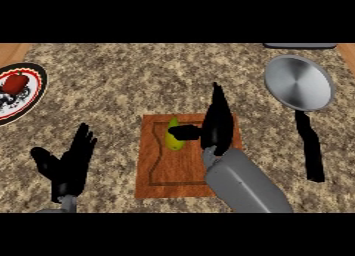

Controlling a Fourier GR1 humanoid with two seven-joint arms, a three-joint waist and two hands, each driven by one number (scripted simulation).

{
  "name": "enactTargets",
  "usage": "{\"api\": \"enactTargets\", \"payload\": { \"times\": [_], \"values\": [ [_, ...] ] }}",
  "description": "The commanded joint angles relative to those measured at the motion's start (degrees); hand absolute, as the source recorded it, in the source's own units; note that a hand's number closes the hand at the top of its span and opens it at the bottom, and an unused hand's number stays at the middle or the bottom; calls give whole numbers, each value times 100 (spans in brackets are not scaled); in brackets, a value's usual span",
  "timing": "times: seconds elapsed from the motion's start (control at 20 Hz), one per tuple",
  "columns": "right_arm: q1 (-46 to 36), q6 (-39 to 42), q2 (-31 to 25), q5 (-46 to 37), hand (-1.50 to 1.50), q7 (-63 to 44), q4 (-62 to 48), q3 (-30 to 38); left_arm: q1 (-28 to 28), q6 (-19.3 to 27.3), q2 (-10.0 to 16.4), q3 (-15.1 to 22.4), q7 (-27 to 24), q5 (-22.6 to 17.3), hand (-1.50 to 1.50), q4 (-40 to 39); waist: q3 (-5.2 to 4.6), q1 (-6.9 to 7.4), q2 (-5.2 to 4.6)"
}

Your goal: Pick the pear from the cutting board and place it in the pan

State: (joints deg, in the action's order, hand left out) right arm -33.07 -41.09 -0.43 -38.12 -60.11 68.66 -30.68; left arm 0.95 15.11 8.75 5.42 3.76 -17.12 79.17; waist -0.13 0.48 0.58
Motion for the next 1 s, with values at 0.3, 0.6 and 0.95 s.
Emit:
{"api": "enactTargets", "payload": {
  "times": [0.3, 0.6, 0.95],
  "values": [
    [-1440, 3188, -44, 1488, -150, -1331, -1189, 396, -104, -40, -58, 54, 67, 18, 0, -110, -1, 125, -114],
    [-2190, 3757, -212, 2025, -150, -1086, -1840, 854, 47, -100, -13, 3, 55, 18, 0, -76, 8, 46, -82],
    [-1977, 4482, 41, 3061, -150, -895, -2590, 667, -63, -82, -62, -25, 29, 39, 0, -132, 9, 92, -106]
  ]
}}
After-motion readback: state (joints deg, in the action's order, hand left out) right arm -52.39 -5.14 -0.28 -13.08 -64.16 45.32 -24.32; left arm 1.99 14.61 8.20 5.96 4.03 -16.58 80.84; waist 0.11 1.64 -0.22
